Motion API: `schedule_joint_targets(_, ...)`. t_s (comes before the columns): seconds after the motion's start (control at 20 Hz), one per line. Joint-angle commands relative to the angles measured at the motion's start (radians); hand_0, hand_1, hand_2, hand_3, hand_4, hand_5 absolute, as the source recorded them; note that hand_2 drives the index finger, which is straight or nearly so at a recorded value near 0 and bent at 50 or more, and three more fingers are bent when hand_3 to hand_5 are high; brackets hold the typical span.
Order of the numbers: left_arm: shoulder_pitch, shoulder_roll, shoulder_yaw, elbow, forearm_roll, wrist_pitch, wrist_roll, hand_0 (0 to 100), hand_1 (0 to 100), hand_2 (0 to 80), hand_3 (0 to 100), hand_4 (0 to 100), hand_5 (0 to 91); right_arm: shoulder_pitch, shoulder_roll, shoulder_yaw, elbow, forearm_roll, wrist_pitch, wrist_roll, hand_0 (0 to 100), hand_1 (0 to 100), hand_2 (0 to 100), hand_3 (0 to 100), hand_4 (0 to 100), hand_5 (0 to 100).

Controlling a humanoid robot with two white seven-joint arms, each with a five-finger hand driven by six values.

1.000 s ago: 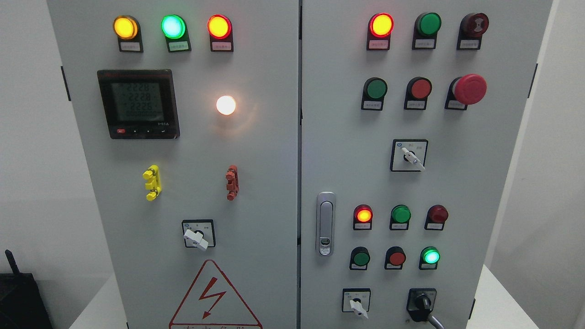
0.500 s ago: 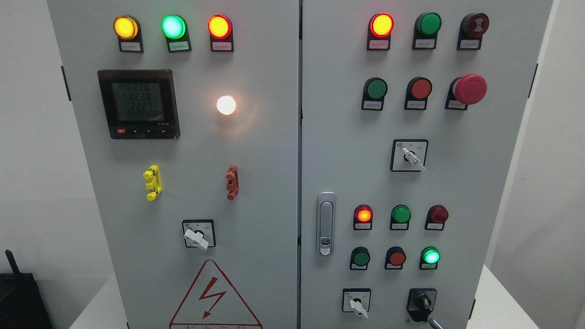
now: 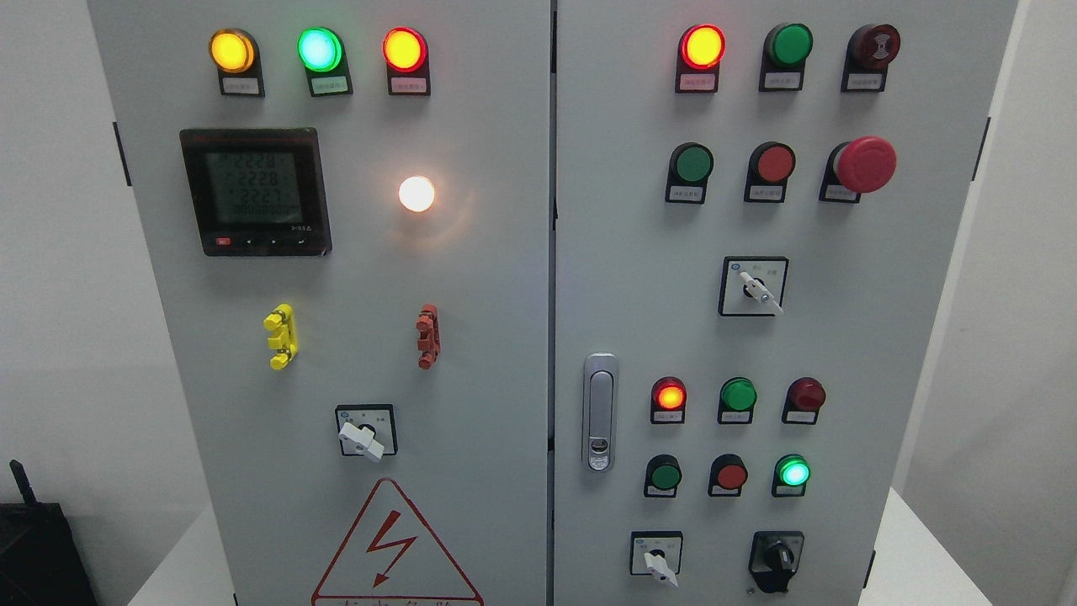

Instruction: Trip black knob to open circuit

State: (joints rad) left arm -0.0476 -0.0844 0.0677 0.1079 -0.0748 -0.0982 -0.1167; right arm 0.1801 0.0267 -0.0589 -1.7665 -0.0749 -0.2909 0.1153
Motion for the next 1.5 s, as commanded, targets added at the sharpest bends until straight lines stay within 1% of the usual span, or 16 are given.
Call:
schedule_joint_targets(0.0, 0.0, 0.0, 0.0, -0.025, 0.0, 0.002, 0.0, 12, 39, 0.0, 0, 0, 0.0, 0.039, 0.019, -0.028, -0.018, -0.005, -0.007, 0.0, 0, 12, 0, 17, 13, 17)
schedule_joint_targets(0.15, 0.0, 0.0, 0.001, -0.025, 0.0, 0.003, 0.0, 12, 39, 0.0, 0, 0, 0.0, 0.062, 0.019, -0.03, -0.019, -0.009, -0.033, 0.001, 0, 8, 0, 14, 8, 12)
schedule_joint_targets(0.35, 0.0, 0.0, 0.0, -0.025, 0.0, 0.002, 0.0, 12, 39, 0.0, 0, 0, 0.0, 0.071, 0.019, -0.029, -0.027, -0.011, -0.04, 0.001, 0, 5, 0, 11, 5, 7)
schedule_joint_targets(0.6, 0.0, 0.0, 0.001, -0.025, 0.001, 0.002, 0.0, 12, 39, 0.0, 0, 0, 0.0, 0.097, 0.019, -0.019, -0.034, -0.012, -0.042, 0.003, 0, 3, 0, 9, 4, 6)
schedule_joint_targets(0.9, 0.0, 0.0, 0.0, -0.025, 0.0, 0.002, 0.0, 12, 39, 0.0, 0, 0, 0.0, 0.133, 0.018, -0.013, -0.05, -0.012, -0.065, 0.003, 0, 2, 0, 8, 3, 4)
schedule_joint_targets(1.45, 0.0, 0.0, 0.0, -0.025, 0.0, 0.002, 0.0, 12, 39, 0.0, 0, 0, 0.0, 0.134, 0.016, -0.012, -0.056, -0.012, -0.065, 0.004, 0, 1, 0, 7, 2, 2)
